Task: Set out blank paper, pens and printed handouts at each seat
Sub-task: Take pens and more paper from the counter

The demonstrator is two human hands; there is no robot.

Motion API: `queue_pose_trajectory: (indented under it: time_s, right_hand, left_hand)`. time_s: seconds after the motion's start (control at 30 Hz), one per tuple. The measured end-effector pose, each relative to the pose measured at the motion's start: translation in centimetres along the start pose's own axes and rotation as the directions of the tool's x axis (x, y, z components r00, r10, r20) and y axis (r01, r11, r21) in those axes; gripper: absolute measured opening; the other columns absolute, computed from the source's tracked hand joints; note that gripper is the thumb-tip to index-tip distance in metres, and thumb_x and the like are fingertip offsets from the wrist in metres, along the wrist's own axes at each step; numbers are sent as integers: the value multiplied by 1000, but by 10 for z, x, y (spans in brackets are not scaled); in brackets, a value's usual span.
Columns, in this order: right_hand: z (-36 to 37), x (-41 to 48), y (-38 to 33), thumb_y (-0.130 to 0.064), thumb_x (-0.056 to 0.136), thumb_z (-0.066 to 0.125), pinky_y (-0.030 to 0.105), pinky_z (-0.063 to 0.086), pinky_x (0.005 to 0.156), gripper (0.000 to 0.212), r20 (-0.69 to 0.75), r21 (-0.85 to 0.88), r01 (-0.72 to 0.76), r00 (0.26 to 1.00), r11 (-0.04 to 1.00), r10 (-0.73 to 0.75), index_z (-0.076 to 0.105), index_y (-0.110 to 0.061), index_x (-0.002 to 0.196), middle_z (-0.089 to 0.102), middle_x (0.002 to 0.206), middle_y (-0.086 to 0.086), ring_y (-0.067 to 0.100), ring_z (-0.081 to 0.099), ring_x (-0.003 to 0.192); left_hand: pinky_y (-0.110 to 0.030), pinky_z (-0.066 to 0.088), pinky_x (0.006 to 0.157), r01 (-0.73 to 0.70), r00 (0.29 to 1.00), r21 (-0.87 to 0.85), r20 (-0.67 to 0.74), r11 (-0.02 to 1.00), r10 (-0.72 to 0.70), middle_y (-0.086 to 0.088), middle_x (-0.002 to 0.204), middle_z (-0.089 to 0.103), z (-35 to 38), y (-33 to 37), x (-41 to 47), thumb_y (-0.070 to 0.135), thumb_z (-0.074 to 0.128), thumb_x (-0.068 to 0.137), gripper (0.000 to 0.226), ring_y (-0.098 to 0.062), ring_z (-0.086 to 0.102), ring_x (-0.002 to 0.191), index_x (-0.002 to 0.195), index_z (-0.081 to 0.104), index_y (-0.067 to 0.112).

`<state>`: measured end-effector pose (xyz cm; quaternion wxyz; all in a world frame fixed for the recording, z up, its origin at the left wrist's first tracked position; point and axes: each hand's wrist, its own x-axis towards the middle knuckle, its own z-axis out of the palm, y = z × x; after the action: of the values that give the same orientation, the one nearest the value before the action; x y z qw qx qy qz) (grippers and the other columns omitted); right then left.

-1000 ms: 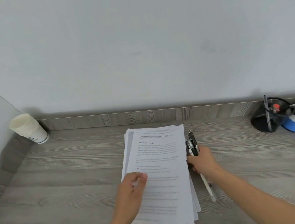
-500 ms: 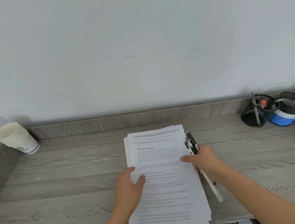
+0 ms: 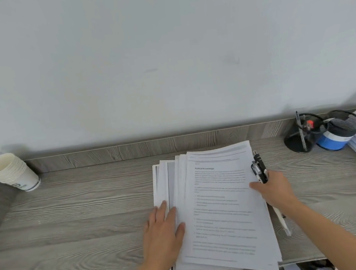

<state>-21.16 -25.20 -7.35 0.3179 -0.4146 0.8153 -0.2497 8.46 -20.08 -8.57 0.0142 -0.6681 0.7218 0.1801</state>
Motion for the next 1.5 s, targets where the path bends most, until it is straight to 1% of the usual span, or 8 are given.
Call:
queue_pose_trajectory:
  time_s: [0.23,0.37,0.5,0.67,0.87,1.17,1.37,1.5]
  right_hand:
    - [-30,10,19,-7,78,72,37,46,56,27,-73,66,-64,995,996,69,51,-2,64,59,57,17,37,65,60]
    - [-52,13,28,-4,82,72,31,38,53,32,-30,179,-121,991,976,128,45,-8,65,51,54,12,23,49,48]
    - [-73,13,31,-6,83,72,31,39,51,25,118,375,-209,977,903,177,49,-7,73,51,51,12,21,43,46]
    - [-84,5,19,-3,85,68,27,39,44,24,288,567,-286,947,773,139,50,-8,72,45,42,2,14,40,37]
    - [-101,-12,-16,0,87,64,21,34,40,24,387,618,-145,911,773,-139,53,-8,67,44,43,-1,9,38,37]
    - [-133,-45,-72,-8,82,75,17,36,51,13,-6,364,573,790,734,-613,68,1,74,63,56,6,6,44,48]
    - [-78,-51,-32,-14,82,75,20,27,50,42,103,161,517,838,841,-535,44,-23,56,41,48,-7,5,35,46]
    - [-51,-66,-10,-7,86,68,10,40,60,29,252,64,502,828,862,-501,64,-36,86,59,61,-35,-12,56,63]
  left_hand:
    - [-39,15,119,-42,999,78,8,996,41,0,163,9,3,6,11,47,30,100,56,-21,6,150,150,24,24]
    - [-45,39,106,-122,990,38,-71,992,125,-4,150,40,1,11,10,31,60,88,49,-30,42,137,135,52,24]
    - [-23,7,117,-252,967,-230,-96,940,236,22,152,14,-1,39,1,41,38,100,49,-3,10,144,147,28,34]
    - [-33,37,109,22,999,-801,38,599,14,16,142,37,-21,74,8,42,57,91,60,-8,42,128,144,30,35]
    - [-30,53,75,353,932,-896,362,268,-19,-7,109,72,-41,71,31,19,70,85,52,-21,68,96,132,48,18]
    - [-33,52,64,-188,906,-800,-365,570,-214,-7,74,68,-115,64,51,9,74,80,11,-24,61,65,73,68,4]
    - [-25,52,53,220,948,-975,223,-38,-228,-8,82,73,-109,43,35,5,56,86,21,-22,66,58,87,76,10]
    - [-48,52,85,387,906,-911,405,-143,-127,-20,106,70,-95,26,28,15,61,87,28,-37,67,86,112,68,5]
